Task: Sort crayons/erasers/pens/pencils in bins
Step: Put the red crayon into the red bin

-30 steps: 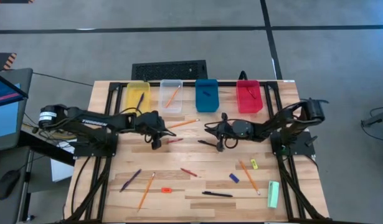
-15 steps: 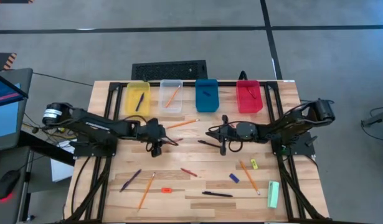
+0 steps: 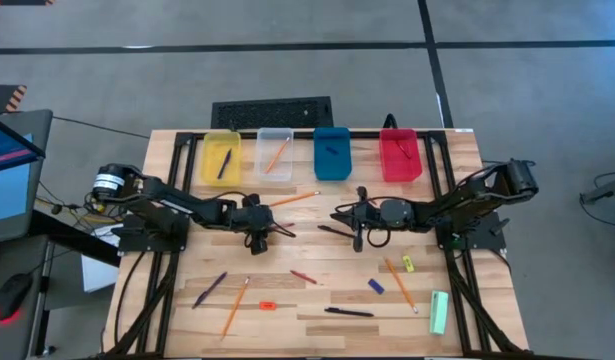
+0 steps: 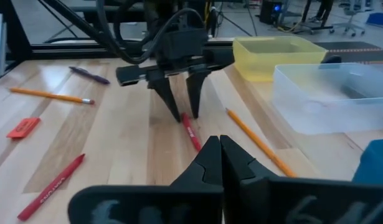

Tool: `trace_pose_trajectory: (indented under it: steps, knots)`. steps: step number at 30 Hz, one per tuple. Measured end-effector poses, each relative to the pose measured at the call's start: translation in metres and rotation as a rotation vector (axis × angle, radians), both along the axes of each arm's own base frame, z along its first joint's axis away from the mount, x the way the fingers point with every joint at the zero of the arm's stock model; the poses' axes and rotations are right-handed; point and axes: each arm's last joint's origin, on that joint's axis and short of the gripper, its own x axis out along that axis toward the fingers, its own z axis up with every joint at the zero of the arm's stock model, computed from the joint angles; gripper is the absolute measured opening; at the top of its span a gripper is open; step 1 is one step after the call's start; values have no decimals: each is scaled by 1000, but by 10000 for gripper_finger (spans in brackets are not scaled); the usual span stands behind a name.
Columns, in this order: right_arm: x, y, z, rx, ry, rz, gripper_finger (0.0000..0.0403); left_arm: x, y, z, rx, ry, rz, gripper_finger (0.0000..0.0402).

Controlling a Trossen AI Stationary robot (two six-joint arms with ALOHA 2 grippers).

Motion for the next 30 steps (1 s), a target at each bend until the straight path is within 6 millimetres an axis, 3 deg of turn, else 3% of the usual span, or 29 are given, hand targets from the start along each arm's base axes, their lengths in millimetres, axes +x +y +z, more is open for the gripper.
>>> trace_pose_trajectory:
  steps: [12, 30]
  knots:
    - [0, 1, 0, 13, -4, 0, 2, 0, 0, -1, 11, 15, -93, 66]
    - [0, 3, 0, 29, -4, 3, 3, -3, 0, -2, 33, 50, -142, 51]
